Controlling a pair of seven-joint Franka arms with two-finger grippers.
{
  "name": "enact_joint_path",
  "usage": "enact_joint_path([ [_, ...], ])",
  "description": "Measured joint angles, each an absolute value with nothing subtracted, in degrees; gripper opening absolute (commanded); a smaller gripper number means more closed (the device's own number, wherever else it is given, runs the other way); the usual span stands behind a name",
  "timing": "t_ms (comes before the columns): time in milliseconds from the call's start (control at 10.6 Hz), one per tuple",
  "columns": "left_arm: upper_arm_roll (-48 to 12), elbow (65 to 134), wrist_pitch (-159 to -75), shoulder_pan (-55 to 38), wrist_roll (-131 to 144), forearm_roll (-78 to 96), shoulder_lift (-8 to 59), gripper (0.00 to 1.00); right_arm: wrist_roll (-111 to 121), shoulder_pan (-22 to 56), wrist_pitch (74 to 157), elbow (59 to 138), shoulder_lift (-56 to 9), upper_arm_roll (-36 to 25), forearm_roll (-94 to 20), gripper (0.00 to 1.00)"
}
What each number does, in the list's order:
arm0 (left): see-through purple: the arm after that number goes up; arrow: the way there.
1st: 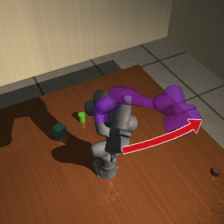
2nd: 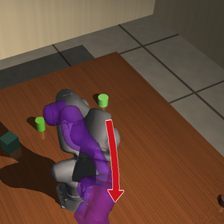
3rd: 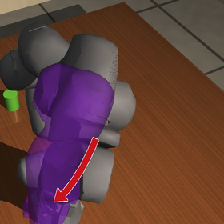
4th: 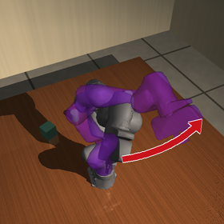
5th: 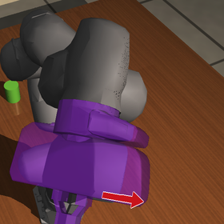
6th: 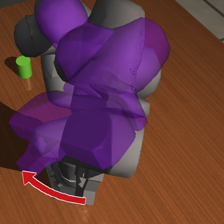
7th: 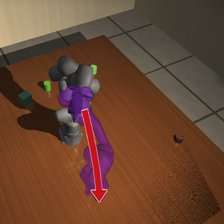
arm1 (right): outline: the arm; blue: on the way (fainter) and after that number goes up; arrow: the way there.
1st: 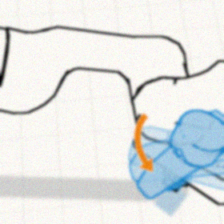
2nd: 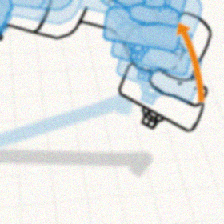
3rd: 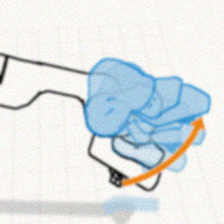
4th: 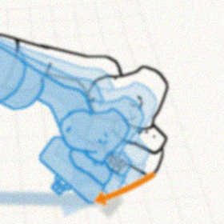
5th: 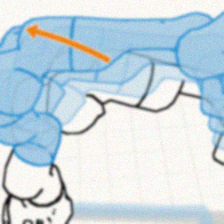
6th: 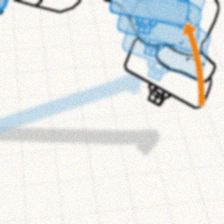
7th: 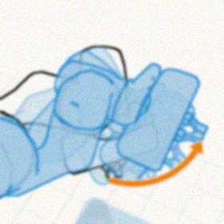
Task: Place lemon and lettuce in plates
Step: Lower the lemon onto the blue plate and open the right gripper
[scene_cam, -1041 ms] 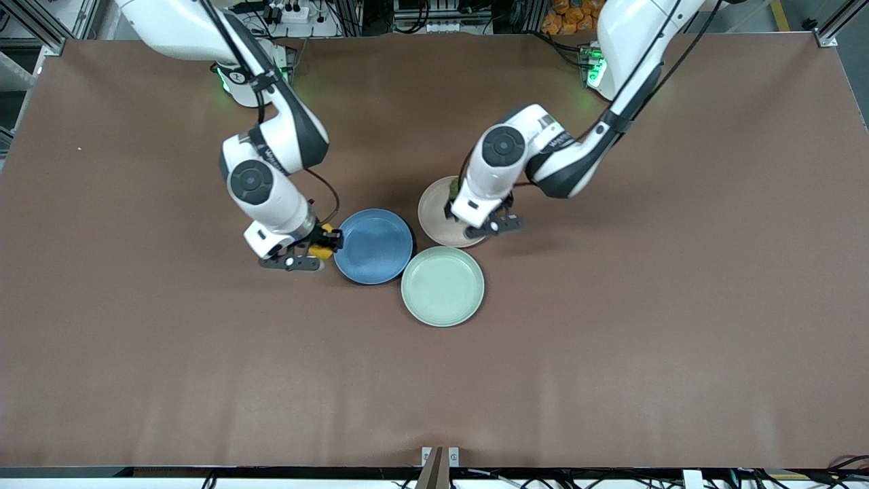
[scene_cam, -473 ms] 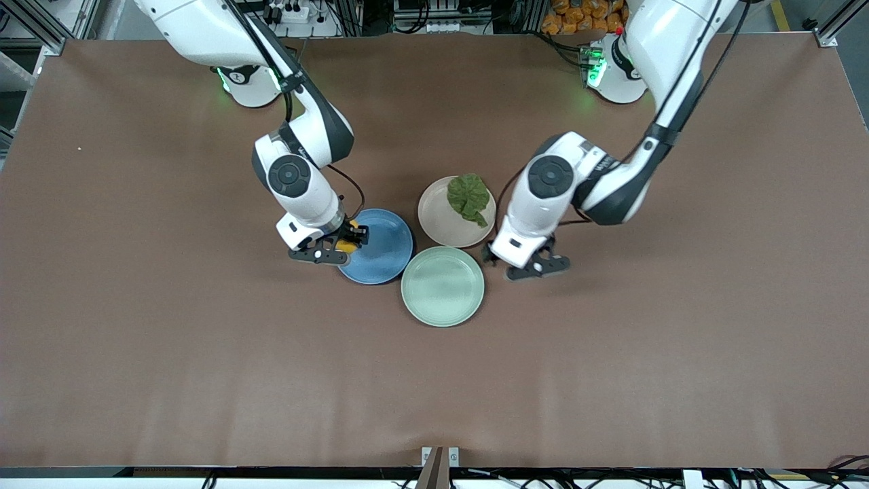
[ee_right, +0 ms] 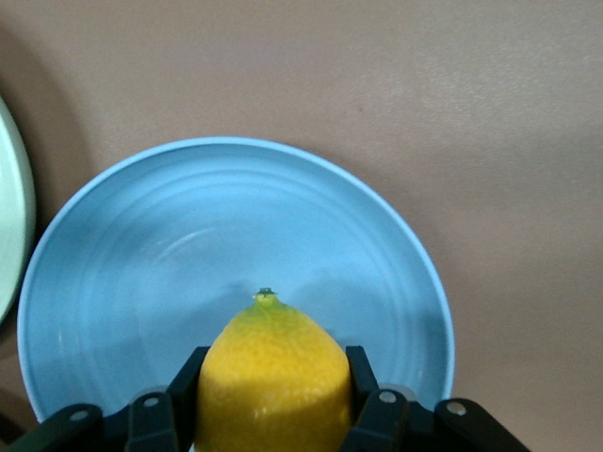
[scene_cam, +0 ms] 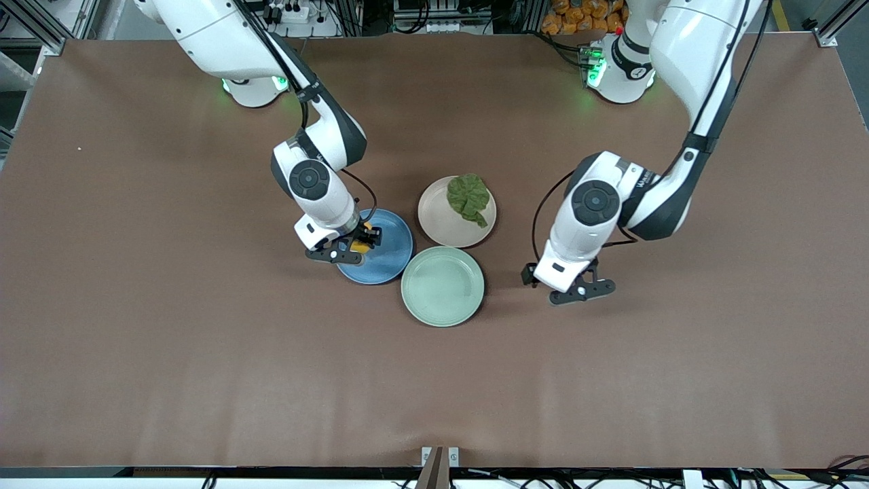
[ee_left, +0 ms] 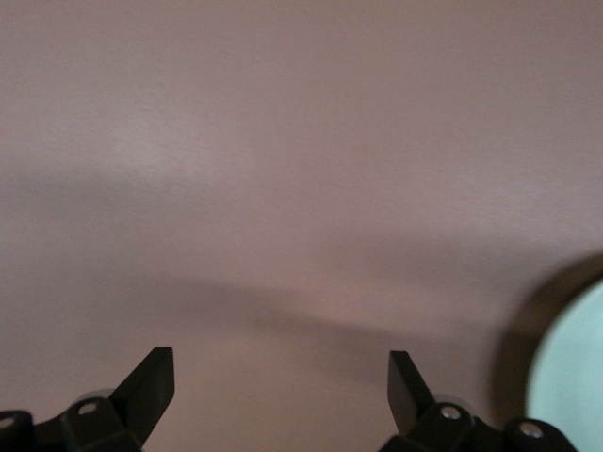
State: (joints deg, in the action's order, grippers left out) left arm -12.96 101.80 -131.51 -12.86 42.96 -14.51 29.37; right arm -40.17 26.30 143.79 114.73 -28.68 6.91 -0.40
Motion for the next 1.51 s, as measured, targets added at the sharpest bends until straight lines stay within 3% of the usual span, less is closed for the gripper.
enact_joint_path([
  [95, -12.9, 101.8, -129.4, -11.3, 40.0, -14.5, 29.0, 1.0, -40.2, 26.5, 143.8, 114.4, -29.2, 6.9, -0.4, 0.63],
  [189, -12.9, 101.8, -127.8, -9.7, 37.8, -14.5, 28.7, 1.0, -40.2, 26.6, 143.9, 114.2, -29.5, 6.9, -0.4, 0.86],
  [284, -12.9, 101.8, -126.5, -8.2, 36.0, -14.5, 28.4, 1.0, -40.7, 26.7, 144.0, 113.9, -29.9, 6.8, -0.4, 1.0],
  [662, -12.9, 103.0, -120.2, -5.4, 34.9, -13.3, 28.0, 1.0, -42.4, 26.7, 144.0, 112.4, -30.8, 6.7, -0.4, 1.0],
  [851, -12.2, 107.4, -120.0, -4.3, 31.5, -8.7, 25.5, 1.0, -42.4, 26.6, 142.1, 110.7, -30.8, 6.3, -0.4, 1.0],
  [1230, -8.4, 117.2, -119.7, -4.7, 20.8, -1.8, 14.3, 1.0, -40.9, 24.4, 126.8, 101.0, -30.7, 5.8, -0.3, 1.0],
  [1514, -8.4, 118.6, -119.6, -5.1, 20.4, -1.7, 6.5, 1.0, -32.6, 20.3, 114.4, 93.6, -30.4, 5.8, -0.2, 1.0],
])
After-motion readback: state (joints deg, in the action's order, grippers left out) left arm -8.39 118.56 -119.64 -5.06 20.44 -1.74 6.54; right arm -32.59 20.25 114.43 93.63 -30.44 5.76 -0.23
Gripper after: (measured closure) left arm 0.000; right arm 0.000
